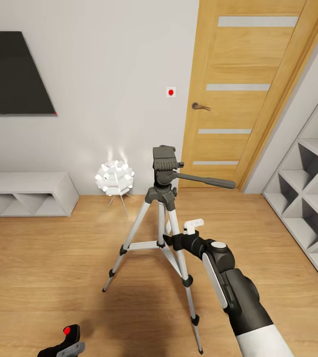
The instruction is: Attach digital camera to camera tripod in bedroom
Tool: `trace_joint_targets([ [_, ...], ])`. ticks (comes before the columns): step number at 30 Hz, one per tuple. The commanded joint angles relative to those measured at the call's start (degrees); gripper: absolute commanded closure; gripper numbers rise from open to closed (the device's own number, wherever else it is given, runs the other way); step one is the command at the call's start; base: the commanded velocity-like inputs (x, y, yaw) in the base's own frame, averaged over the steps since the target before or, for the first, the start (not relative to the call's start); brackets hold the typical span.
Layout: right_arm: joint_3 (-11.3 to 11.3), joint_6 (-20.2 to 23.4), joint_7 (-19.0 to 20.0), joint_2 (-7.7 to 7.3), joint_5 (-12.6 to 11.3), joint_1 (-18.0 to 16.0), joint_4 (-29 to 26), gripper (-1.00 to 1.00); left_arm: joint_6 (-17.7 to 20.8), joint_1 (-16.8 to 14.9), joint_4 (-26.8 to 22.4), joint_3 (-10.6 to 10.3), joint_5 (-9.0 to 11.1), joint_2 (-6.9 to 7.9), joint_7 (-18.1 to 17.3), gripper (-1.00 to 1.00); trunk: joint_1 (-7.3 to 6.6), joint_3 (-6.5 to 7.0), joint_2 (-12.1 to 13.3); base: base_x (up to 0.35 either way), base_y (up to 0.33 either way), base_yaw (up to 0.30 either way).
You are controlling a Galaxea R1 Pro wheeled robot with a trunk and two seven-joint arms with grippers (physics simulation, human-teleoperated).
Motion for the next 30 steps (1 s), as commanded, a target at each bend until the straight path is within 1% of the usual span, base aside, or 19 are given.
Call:
trace_joint_targets([
  [1,0.0,0.2,0.1,0.05,-0.1,-0.6,1.1,-1.00,0.3,0.0,-0.2,-0.5,0.4,0.08,0.4,1.00,0.03,-0.10,-0.1,0.000,0.000,0.000],
  [4,-0.1,-0.7,0.0,0.21,0.1,-2.3,4.9,-1.00,0.3,0.0,-0.2,-0.5,0.4,0.08,0.4,1.00,0.03,-0.10,-0.1,0.000,0.000,0.000],
  [10,0.3,-3.3,0.2,0.39,0.3,-3.3,7.7,-1.00,0.3,0.0,-0.2,-0.4,0.4,0.08,0.4,1.00,0.03,-0.10,-0.1,0.000,0.000,0.000],
  [11,0.3,-3.3,0.2,0.38,0.3,-3.3,7.7,1.00,0.3,0.0,-0.2,-0.4,0.4,0.08,0.5,1.00,0.03,-0.10,-0.1,0.000,0.000,0.000],
  [15,0.3,-3.5,0.2,0.37,0.4,-3.3,8.2,1.00,0.3,0.0,-0.2,-0.4,0.4,0.08,0.5,1.00,0.03,-0.10,-0.1,0.000,0.000,0.000],
  [19,0.3,-5.6,0.0,0.40,0.4,-3.4,8.0,1.00,0.4,0.0,-0.2,-0.4,0.4,0.08,0.5,1.00,0.03,-0.10,-0.1,0.000,0.000,0.000],
  [23,0.5,-6.8,-1.5,0.36,0.4,-3.4,8.1,1.00,0.4,0.0,-0.2,-0.4,0.4,0.08,0.5,1.00,0.03,-0.10,-0.1,0.000,0.000,0.000],
  [28,0.6,-7.1,-2.7,0.35,0.4,-3.4,8.0,1.00,0.4,0.0,-0.2,-0.4,0.4,0.08,0.6,1.00,0.03,-0.10,-0.1,0.000,0.000,0.000],
  [29,0.3,-7.4,-3.0,0.27,0.4,-3.4,8.4,1.00,0.7,-0.3,-0.5,-0.1,0.9,-0.25,1.0,1.00,0.03,-0.10,-0.1,0.000,0.000,0.000],
  [30,0.0,-7.7,-3.1,0.34,-0.2,-3.4,8.6,1.00,1.0,-0.7,-0.8,0.2,1.4,-0.58,1.1,1.00,0.03,-0.10,-0.1,0.000,0.000,0.000],
])
